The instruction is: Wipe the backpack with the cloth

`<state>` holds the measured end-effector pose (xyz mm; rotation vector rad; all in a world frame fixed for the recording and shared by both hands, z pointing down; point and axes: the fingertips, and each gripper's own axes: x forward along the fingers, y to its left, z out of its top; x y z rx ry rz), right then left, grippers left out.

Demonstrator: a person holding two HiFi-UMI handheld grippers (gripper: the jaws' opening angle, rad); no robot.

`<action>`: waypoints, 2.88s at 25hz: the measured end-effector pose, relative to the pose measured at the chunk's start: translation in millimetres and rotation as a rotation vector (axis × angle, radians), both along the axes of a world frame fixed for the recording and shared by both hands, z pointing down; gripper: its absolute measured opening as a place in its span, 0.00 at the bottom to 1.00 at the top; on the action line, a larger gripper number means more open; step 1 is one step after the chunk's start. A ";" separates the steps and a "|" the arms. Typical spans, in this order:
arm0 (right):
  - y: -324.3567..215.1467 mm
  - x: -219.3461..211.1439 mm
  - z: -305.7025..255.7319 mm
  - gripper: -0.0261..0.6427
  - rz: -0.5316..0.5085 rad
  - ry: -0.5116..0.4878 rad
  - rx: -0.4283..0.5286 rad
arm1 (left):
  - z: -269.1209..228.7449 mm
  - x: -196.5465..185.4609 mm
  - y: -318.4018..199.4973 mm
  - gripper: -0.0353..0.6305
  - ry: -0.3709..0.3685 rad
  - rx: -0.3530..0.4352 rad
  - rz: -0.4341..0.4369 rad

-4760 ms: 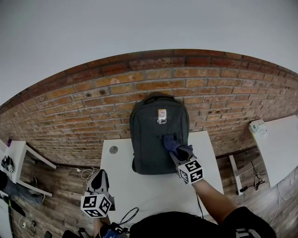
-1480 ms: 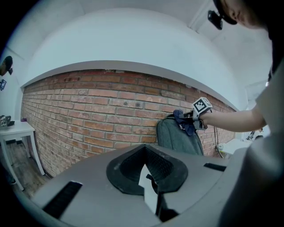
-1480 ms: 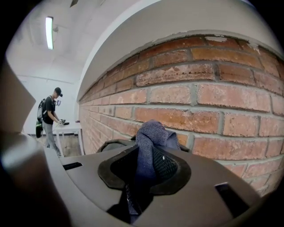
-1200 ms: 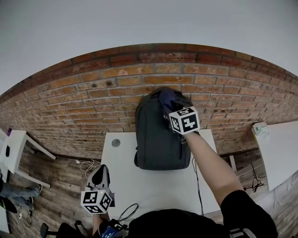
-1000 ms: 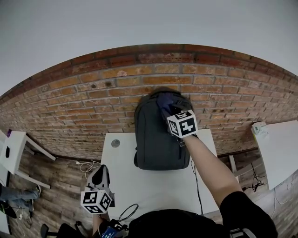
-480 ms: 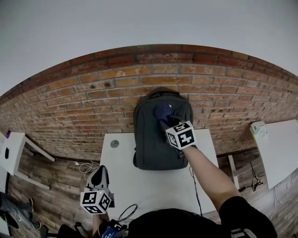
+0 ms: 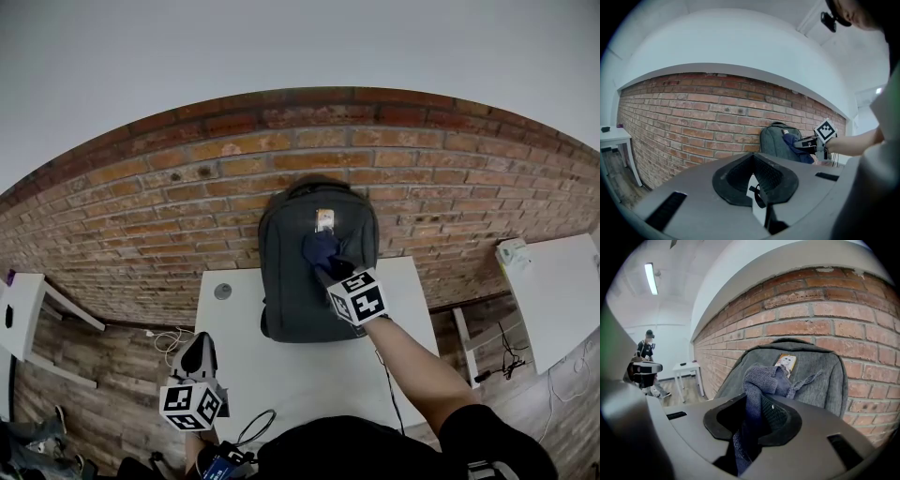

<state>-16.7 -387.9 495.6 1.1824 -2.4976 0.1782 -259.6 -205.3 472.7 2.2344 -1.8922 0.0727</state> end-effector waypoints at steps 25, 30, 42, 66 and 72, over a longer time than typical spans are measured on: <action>110.8 8.8 105.4 0.17 -0.082 -0.040 -0.124 | 0.4 -6.9 1.1 0.04 -0.005 -0.007 -0.010; 127.4 10.1 144.2 0.17 -0.102 0.014 -0.195 | -0.3 -5.4 2.1 0.04 -0.008 -0.004 -0.008; 155.5 8.3 206.7 0.17 -0.123 0.146 -0.325 | 0.1 -4.8 3.2 0.04 -0.012 -0.008 -0.005; 68.4 -26.0 55.7 0.17 -0.078 0.001 0.005 | 8.4 -9.6 10.4 0.04 0.023 -0.016 -0.014; 24.1 -29.8 8.9 0.17 -0.048 -0.029 0.057 | 11.7 -19.4 14.4 0.04 0.026 -0.023 -0.036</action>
